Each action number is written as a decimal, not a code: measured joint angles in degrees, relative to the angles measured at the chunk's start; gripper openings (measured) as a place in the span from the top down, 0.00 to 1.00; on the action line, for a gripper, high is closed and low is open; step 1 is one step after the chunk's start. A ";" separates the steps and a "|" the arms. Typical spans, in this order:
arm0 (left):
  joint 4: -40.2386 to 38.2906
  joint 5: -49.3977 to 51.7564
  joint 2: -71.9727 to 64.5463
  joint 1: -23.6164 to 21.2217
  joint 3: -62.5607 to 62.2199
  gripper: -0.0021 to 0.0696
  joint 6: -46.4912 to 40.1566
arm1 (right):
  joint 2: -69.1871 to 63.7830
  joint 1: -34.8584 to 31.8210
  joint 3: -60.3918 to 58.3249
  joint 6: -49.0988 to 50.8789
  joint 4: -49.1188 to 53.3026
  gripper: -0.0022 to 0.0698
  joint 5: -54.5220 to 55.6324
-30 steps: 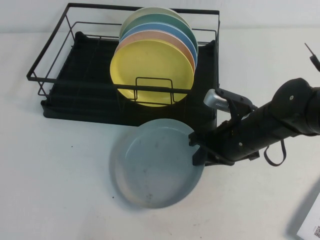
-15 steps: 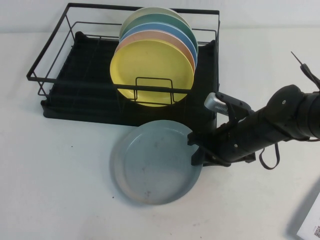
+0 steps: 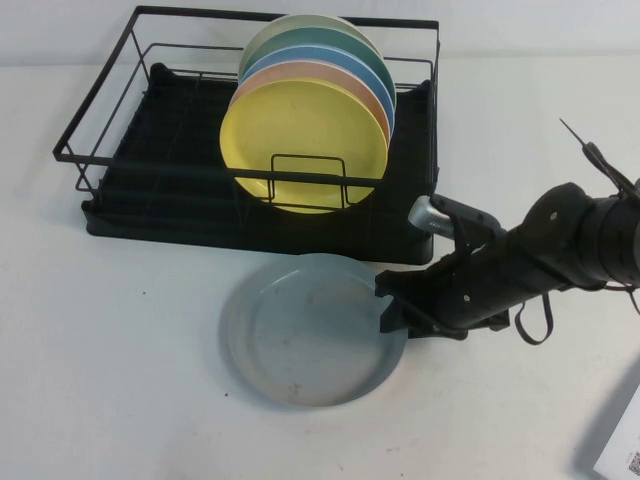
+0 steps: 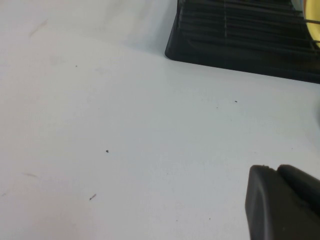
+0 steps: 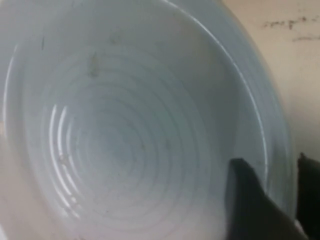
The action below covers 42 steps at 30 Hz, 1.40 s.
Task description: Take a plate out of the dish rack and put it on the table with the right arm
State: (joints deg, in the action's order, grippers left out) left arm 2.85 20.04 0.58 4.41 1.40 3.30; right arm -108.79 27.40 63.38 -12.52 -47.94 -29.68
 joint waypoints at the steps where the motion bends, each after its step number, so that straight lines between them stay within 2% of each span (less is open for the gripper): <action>1: 0.00 0.00 0.00 0.00 0.00 0.98 0.00 | 0.00 0.00 0.11 0.00 -0.10 0.61 0.00; 4: 0.00 0.00 0.00 0.00 0.00 0.98 0.00 | 0.00 0.00 0.93 0.00 0.33 0.47 -1.19; 6: 0.00 0.00 0.00 0.00 0.00 0.98 0.00 | 0.00 0.00 1.99 -0.02 2.39 0.43 -3.08; 8: 0.00 0.00 0.00 0.00 0.00 0.98 0.00 | 0.00 0.00 3.04 -0.02 4.90 0.43 -6.01; 18: 0.00 0.00 0.00 0.00 0.00 0.98 0.00 | 13.59 0.00 5.82 6.73 20.72 0.66 -16.33; 22: 0.00 0.00 0.00 0.00 0.00 0.98 0.00 | 21.83 0.00 5.69 8.31 25.11 0.86 -21.36; 25: 0.00 0.00 0.00 0.00 0.00 0.98 0.00 | 28.23 0.00 3.87 8.35 26.36 0.95 -21.72; 31: 0.00 0.00 0.00 0.00 0.00 0.98 0.00 | 40.61 0.00 -1.35 7.46 29.58 0.99 -25.87; 37: 0.00 0.00 0.00 0.00 0.00 0.98 0.00 | 45.64 0.00 -1.85 7.37 35.34 0.99 -31.57; 42: 0.00 0.00 0.00 0.00 0.00 0.98 0.00 | 45.78 0.00 -5.63 7.37 39.10 1.00 -27.40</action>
State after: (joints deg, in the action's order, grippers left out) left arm 2.85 20.04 0.58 4.41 1.40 3.30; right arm -63.02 27.40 57.75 -5.15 -8.83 -57.08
